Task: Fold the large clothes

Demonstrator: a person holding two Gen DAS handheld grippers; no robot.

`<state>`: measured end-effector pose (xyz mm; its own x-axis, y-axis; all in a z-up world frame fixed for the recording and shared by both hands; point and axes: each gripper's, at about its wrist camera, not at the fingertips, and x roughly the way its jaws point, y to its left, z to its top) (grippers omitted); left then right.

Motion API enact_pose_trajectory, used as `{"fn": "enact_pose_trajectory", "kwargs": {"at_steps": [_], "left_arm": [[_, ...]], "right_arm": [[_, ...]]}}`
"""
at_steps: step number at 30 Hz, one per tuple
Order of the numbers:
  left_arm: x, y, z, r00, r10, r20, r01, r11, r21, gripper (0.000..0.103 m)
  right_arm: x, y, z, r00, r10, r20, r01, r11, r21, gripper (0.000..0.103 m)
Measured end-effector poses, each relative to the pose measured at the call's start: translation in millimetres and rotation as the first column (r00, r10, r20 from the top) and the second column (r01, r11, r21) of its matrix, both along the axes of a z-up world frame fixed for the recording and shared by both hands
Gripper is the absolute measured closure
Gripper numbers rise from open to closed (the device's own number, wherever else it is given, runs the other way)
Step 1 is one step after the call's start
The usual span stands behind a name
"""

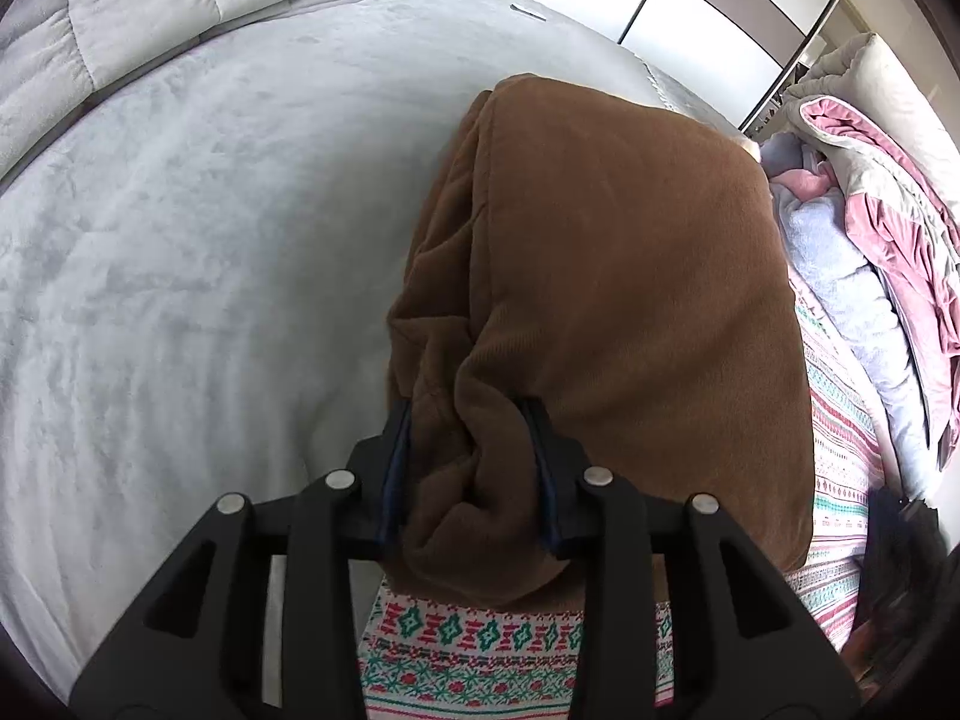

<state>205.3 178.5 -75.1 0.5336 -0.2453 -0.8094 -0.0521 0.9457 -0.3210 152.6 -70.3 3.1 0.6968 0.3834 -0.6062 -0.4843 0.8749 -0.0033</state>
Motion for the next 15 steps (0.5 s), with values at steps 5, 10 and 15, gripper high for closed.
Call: {"fn": "enact_pose_trajectory", "kwargs": {"at_steps": [5,10,15], "left_arm": [[-1,-1,-1,0.999,0.026,-0.020,-0.026,1.000,-0.017,0.063],[-2,-3,-2,1.000,0.014,-0.020,-0.014,1.000,0.004,0.061],[-4,-7,-2,1.000,-0.003,-0.017,0.003,1.000,0.025,0.058]], "right_arm": [[28,-21,3,0.986,-0.128,-0.103,0.137,0.986,0.095,0.091],[44,13,-50,0.974,-0.106,-0.200,0.105,0.994,-0.015,0.091],[48,13,-79,0.970,-0.122,-0.209,0.125,0.992,0.003,0.092]]}}
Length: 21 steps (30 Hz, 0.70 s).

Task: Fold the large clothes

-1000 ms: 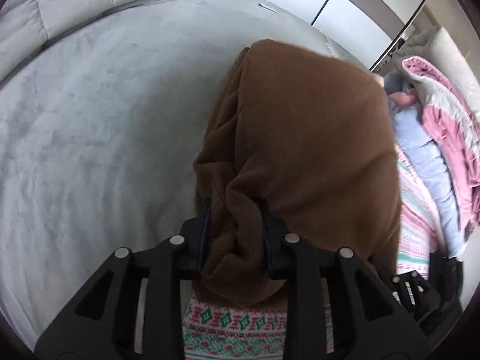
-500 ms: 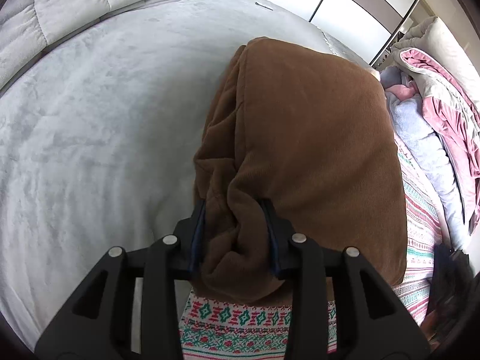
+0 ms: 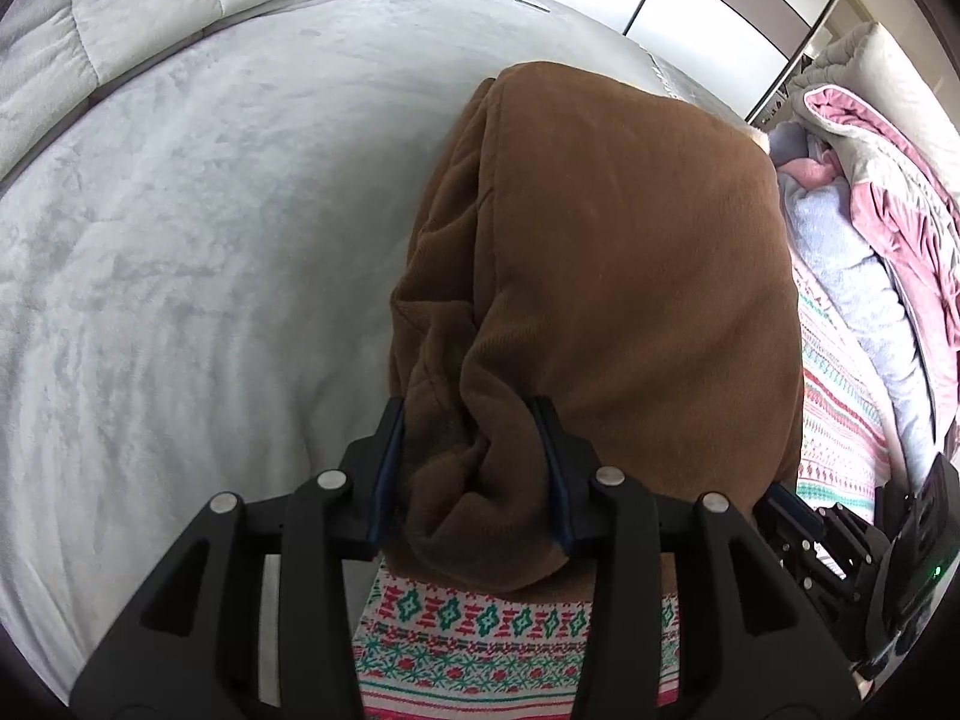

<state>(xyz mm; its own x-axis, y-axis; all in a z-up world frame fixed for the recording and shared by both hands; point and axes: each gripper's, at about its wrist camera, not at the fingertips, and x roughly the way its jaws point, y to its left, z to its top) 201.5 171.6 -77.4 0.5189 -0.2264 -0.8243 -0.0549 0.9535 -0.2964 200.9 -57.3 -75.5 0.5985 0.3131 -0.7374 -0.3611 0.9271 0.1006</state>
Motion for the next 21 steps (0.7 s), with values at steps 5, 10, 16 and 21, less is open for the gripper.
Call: {"fn": "enact_pose_trajectory", "kwargs": {"at_steps": [5,10,16,21], "left_arm": [[2,10,3,1.000,0.022,-0.020,-0.023,0.999,-0.028,0.041],[-8,38,28,0.994,0.100,0.038,-0.096,0.991,-0.095,0.039],[-11,49,60,0.977,0.134,0.163,-0.114,0.986,-0.122,0.040],[24,7,79,0.984,0.006,0.177,0.012,0.995,-0.100,0.040]], "right_arm": [[-1,-2,3,1.000,-0.017,0.008,0.017,1.000,-0.019,0.092],[-11,1,8,0.997,-0.075,0.036,0.076,0.997,-0.023,0.092],[-5,-24,25,0.995,-0.077,-0.065,0.087,0.981,0.173,0.090],[11,-48,53,0.992,-0.102,-0.071,0.118,0.956,0.269,0.069]]}}
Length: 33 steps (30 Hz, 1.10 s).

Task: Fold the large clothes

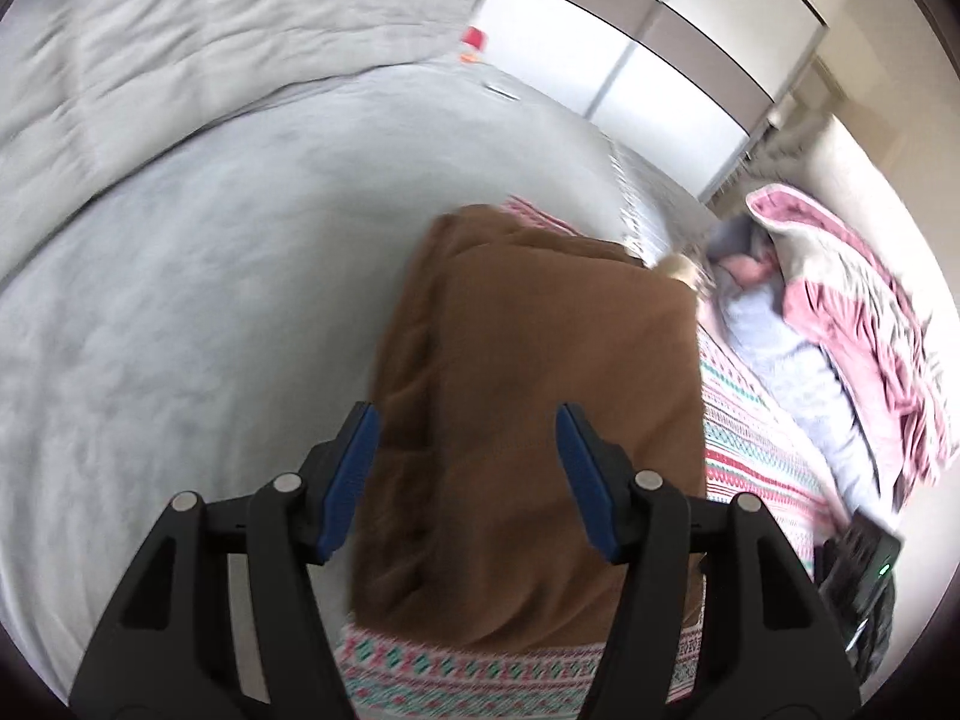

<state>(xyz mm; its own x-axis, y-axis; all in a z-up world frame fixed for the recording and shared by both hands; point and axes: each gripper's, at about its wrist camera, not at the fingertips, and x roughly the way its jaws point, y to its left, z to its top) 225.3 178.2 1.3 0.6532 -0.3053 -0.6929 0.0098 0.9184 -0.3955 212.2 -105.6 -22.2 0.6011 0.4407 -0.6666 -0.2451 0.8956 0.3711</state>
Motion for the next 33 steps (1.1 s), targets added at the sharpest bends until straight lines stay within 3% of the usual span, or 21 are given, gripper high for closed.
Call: {"fn": "enact_pose_trajectory", "kwargs": {"at_steps": [5,8,10,14,18,20,24,28,31,33], "left_arm": [[50,-43,13,0.995,-0.095,-0.010,0.095,0.993,0.065,0.040],[88,-60,8,0.995,-0.091,-0.026,0.094,0.988,0.122,0.040],[114,-65,-2,0.996,-0.076,-0.039,0.081,0.989,0.120,0.040],[150,-67,-38,0.997,-0.018,-0.080,0.030,0.989,0.144,0.040],[153,-69,-71,0.998,0.012,-0.059,0.000,0.979,0.202,0.040],[151,-66,-81,0.999,0.036,-0.020,-0.032,0.981,0.194,0.040],[150,-58,-90,0.999,0.052,0.012,-0.053,0.990,0.128,0.040],[149,-57,-92,0.999,0.051,0.021,-0.053,0.992,0.112,0.040],[150,-63,-90,0.998,0.050,0.027,-0.053,0.987,0.149,0.039],[151,-61,-89,0.999,0.045,0.012,-0.047,0.989,0.142,0.039]], "right_arm": [[47,-14,34,0.998,-0.030,0.057,0.034,0.997,-0.064,0.066],[98,-20,49,0.997,-0.068,0.045,0.072,0.994,-0.080,0.066],[135,-21,52,0.996,-0.088,0.031,0.091,0.993,-0.077,0.066],[201,-6,37,0.995,-0.094,-0.030,0.090,0.990,-0.112,0.066],[242,9,7,0.993,-0.096,-0.068,0.085,0.986,-0.142,0.061],[250,23,-7,0.994,-0.081,-0.067,0.067,0.979,-0.194,0.059],[250,55,-24,0.998,-0.064,-0.018,0.053,0.926,-0.374,0.057],[251,35,-32,0.997,-0.067,-0.030,0.057,0.966,-0.252,0.057],[246,40,-33,0.998,-0.068,-0.007,0.062,0.952,-0.300,0.057],[243,52,-26,0.997,-0.074,0.013,0.073,0.920,-0.386,0.057]]}}
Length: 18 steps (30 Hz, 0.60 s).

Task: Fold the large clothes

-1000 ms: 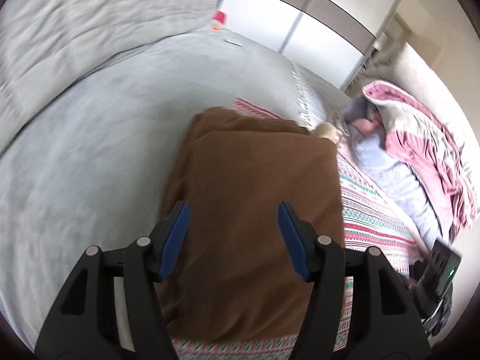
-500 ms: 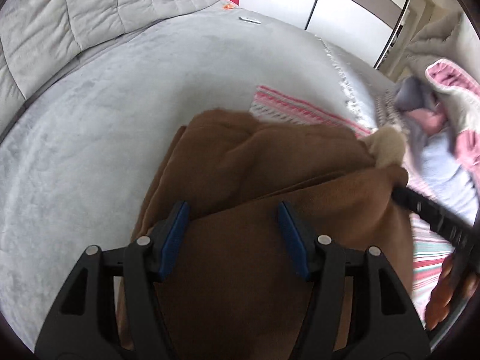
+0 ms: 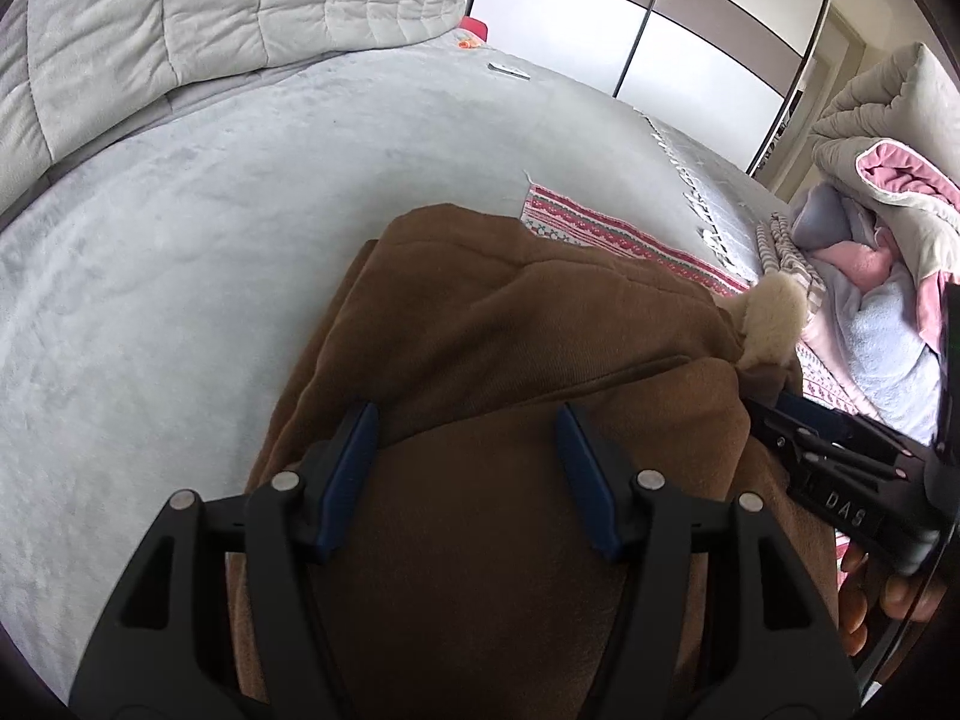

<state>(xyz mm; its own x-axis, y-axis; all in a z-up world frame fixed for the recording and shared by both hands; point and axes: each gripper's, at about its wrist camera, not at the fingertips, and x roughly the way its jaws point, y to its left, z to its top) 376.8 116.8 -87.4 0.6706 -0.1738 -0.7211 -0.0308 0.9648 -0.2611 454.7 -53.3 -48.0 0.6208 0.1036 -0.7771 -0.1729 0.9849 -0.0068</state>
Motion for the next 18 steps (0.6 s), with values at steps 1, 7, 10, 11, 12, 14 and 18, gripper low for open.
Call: {"fn": "enact_pose_trajectory", "kwargs": {"at_steps": [1,7,10,11,12,14,18], "left_arm": [[1,1,3,1.000,-0.014,-0.027,0.013,1.000,-0.002,0.039],[-51,48,62,0.994,0.012,-0.106,-0.033,0.980,-0.198,0.028],[-99,68,69,0.989,-0.047,-0.142,0.001,0.951,-0.309,0.026],[-112,73,68,0.986,-0.040,-0.159,-0.013,0.948,-0.318,0.026],[-130,81,64,0.984,-0.025,-0.174,-0.036,0.941,-0.337,0.026],[-150,90,56,0.981,-0.005,-0.193,-0.068,0.927,-0.369,0.025],[-174,98,40,0.967,0.015,-0.253,-0.125,0.897,-0.424,0.025]], "right_arm": [[-4,6,6,1.000,0.007,0.018,-0.006,0.999,-0.045,0.057],[-80,-30,53,0.998,0.027,0.049,-0.033,0.990,0.137,0.030],[-129,-52,58,0.999,0.023,0.041,-0.030,0.982,0.187,0.022],[-145,-62,54,1.000,0.024,0.006,-0.025,0.977,0.211,0.022],[-155,-69,52,1.000,0.019,-0.014,-0.015,0.972,0.232,0.022],[-181,-88,46,0.998,0.001,-0.060,0.016,0.957,0.289,0.022],[-217,-122,38,0.990,-0.037,-0.138,0.088,0.919,0.385,0.022]]}}
